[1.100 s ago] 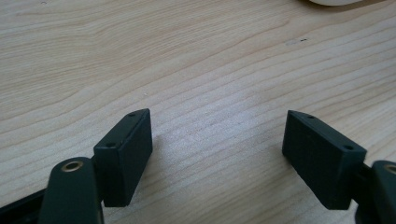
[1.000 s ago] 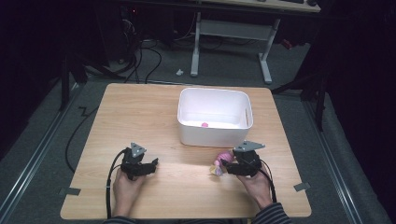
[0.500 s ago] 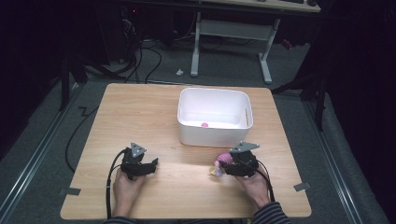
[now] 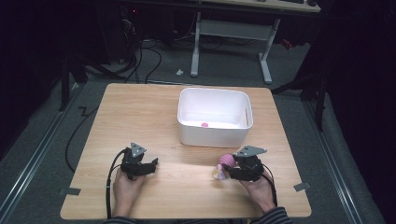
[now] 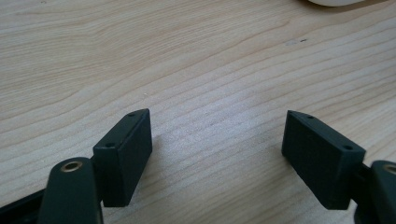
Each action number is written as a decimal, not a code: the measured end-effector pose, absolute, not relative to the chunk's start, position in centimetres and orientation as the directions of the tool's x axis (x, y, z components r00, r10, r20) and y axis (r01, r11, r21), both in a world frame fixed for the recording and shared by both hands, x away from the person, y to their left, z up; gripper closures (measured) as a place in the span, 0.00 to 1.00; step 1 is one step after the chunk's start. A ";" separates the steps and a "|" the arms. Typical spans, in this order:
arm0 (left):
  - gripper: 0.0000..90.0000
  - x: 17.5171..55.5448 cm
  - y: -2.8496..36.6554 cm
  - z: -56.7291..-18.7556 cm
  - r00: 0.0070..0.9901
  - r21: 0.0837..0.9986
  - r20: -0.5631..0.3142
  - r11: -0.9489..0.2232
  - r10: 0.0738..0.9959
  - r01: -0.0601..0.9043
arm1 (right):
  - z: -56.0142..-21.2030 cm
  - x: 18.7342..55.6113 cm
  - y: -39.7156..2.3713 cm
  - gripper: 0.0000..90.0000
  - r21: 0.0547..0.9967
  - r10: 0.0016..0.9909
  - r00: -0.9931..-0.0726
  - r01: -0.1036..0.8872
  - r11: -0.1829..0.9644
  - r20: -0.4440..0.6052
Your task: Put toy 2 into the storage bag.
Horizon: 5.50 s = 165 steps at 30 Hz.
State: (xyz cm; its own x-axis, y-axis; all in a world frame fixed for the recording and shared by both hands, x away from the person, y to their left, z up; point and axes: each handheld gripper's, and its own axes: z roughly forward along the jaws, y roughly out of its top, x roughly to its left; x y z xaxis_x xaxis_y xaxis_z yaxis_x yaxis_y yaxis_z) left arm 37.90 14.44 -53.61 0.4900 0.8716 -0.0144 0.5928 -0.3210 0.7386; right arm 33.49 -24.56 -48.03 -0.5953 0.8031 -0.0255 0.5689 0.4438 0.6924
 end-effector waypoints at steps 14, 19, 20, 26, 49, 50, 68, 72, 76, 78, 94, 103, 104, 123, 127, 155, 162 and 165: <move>0.27 37.9 14.4 -53.6 0.491 0.739 -0.013 -0.323 0.871 0.592 | -46.1 31.5 -28.3 0.49 0.730 0.837 -0.547 0.579 0.364 0.016; 0.27 37.9 14.4 -53.6 0.491 0.739 -0.014 -0.322 0.871 0.592 | -45.0 31.3 -28.9 0.49 0.743 0.841 -0.541 0.560 0.367 -0.007; 0.27 37.9 14.4 -53.6 0.491 0.739 -0.014 -0.322 0.871 0.592 | -44.8 31.2 -29.0 0.49 0.745 0.842 -0.539 0.560 0.363 -0.005; 0.27 37.9 14.5 -53.6 0.491 0.739 -0.014 -0.322 0.871 0.592 | -43.0 31.1 -29.5 0.49 0.759 0.839 -0.544 0.535 0.371 -0.026; 0.28 37.9 14.5 -53.6 0.490 0.739 -0.015 -0.321 0.871 0.592 | -36.6 32.2 -30.2 0.52 0.814 0.813 -0.581 0.452 0.364 -0.041; 0.28 37.9 14.5 -53.6 0.490 0.739 -0.015 -0.321 0.871 0.592 | -36.2 32.3 -30.2 0.52 0.817 0.811 -0.585 0.449 0.361 -0.037; 0.28 37.9 14.5 -53.6 0.490 0.739 -0.016 -0.320 0.872 0.593 | -32.3 34.9 -28.7 0.56 0.815 0.787 -0.611 0.411 0.409 -0.086; 0.28 37.9 14.5 -53.6 0.490 0.739 -0.016 -0.320 0.872 0.593 | -31.9 36.0 -28.0 0.56 0.814 0.784 -0.616 0.413 0.407 -0.079; 0.28 37.9 14.5 -53.6 0.489 0.740 -0.017 -0.318 0.872 0.593 | -31.6 37.7 -27.0 0.56 0.810 0.781 -0.620 0.415 0.415 -0.083; 0.28 37.9 14.5 -53.6 0.489 0.740 -0.017 -0.318 0.872 0.593 | -31.6 38.4 -26.5 0.56 0.811 0.783 -0.618 0.420 0.408 -0.074; 0.27 37.9 14.5 -53.6 0.490 0.740 -0.016 -0.319 0.872 0.592 | -33.3 42.7 -23.4 0.55 0.781 0.806 -0.590 0.479 0.402 -0.053; 0.27 37.9 14.4 -53.6 0.489 0.740 -0.015 -0.320 0.872 0.592 | -35.4 43.8 -22.7 0.55 0.750 0.819 -0.573 0.533 0.392 -0.022; 0.27 37.9 14.4 -53.6 0.489 0.740 -0.015 -0.319 0.872 0.592 | -35.7 43.8 -22.7 0.55 0.747 0.820 -0.572 0.540 0.388 -0.012; 0.27 37.9 14.5 -53.6 0.492 0.738 -0.013 -0.323 0.871 0.592 | -36.4 43.2 -23.8 0.43 0.741 0.816 -0.578 0.550 0.385 0.005; 0.27 37.9 14.4 -53.6 0.490 0.739 -0.013 -0.322 0.871 0.592 | -36.2 42.0 -25.1 0.43 0.770 0.824 -0.566 0.527 0.360 0.002; 0.27 37.9 14.4 -53.6 0.491 0.739 -0.014 -0.322 0.871 0.592 | -35.3 34.8 -31.6 0.45 0.806 0.885 -0.463 0.509 0.303 -0.041; 0.27 37.9 14.4 -53.6 0.491 0.739 -0.015 -0.321 0.871 0.592 | -34.9 33.2 -32.3 0.45 0.814 0.890 -0.452 0.491 0.309 -0.065; 0.27 37.9 14.4 -53.6 0.491 0.739 -0.015 -0.321 0.871 0.592 | -35.1 32.7 -32.5 0.45 0.816 0.894 -0.443 0.490 0.306 -0.068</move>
State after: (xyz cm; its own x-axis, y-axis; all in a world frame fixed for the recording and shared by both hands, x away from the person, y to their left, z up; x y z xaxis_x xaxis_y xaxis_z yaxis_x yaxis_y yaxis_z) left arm 37.87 14.45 -53.61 0.4912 0.8709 -0.0147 0.5921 -0.3214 0.7390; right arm 32.69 -32.52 -35.08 -0.4431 0.8939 -0.0684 0.4904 0.3055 0.8162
